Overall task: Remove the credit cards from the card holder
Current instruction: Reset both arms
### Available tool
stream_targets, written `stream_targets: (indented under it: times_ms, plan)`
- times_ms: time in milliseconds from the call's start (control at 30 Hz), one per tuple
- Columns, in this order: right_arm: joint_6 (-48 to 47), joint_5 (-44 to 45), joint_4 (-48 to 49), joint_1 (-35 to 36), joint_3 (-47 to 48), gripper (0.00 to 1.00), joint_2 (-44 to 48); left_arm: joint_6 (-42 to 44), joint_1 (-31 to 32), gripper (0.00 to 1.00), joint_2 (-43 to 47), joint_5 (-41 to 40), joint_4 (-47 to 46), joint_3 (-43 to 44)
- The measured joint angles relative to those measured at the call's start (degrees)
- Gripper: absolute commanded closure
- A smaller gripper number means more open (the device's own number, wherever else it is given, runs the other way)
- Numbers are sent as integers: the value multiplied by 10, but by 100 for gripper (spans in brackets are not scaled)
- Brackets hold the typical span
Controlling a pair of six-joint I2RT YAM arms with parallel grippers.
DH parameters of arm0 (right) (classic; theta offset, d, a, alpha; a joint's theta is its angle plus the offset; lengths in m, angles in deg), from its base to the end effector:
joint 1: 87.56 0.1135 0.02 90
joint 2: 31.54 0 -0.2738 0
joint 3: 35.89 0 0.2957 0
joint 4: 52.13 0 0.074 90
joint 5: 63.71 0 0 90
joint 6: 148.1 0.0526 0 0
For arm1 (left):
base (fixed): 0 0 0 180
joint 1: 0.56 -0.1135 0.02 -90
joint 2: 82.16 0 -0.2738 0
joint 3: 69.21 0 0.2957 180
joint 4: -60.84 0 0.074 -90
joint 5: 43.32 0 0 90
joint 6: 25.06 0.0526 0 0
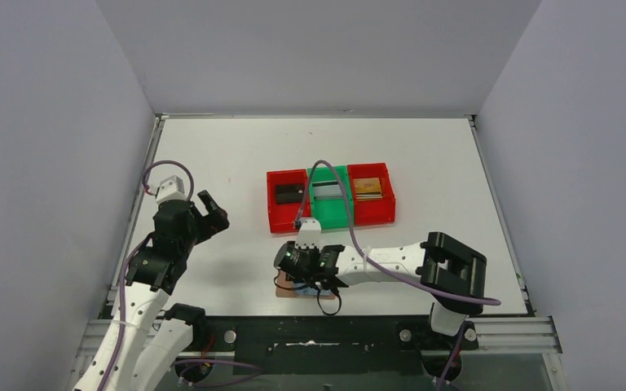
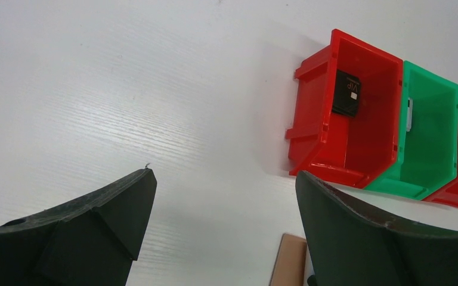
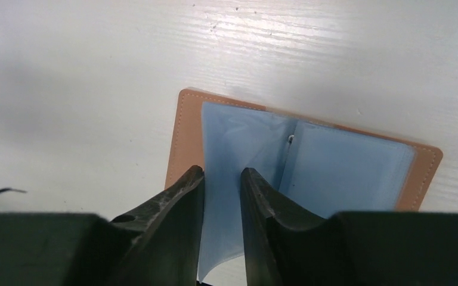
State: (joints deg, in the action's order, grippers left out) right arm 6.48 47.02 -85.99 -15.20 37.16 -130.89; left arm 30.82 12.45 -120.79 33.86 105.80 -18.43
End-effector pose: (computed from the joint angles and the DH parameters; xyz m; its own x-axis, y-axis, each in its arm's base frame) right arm 0.1362 0.3669 0.1458 -0.8696 0.0527 -0.4909 -0.1223 0.9403 0.3176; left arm 0.1980 -0.0338 0.2788 -0.4583 -0.4555 -0.7632 -0.2648 0.8897 -0.3719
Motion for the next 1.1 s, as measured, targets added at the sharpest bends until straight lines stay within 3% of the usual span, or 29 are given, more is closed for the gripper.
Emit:
stream_targets:
  times_ms: [267, 467, 733, 1000, 1100]
  plan:
    - [22, -6, -43, -10, 12, 41, -9, 1, 0, 11, -4, 17, 0, -3]
    - [26, 14, -146, 2, 129, 38, -113, 1, 0, 11, -7, 25, -1, -3]
    - [35, 28, -190, 9, 162, 65, -135, 1, 0, 11, -7, 26, -1, -4]
    - [28, 16, -127, 8, 98, 85, -86, 1, 0, 11, -7, 28, -1, -4]
    - [21, 11, -108, 7, 81, 86, -68, 1, 0, 11, -7, 28, -1, -4]
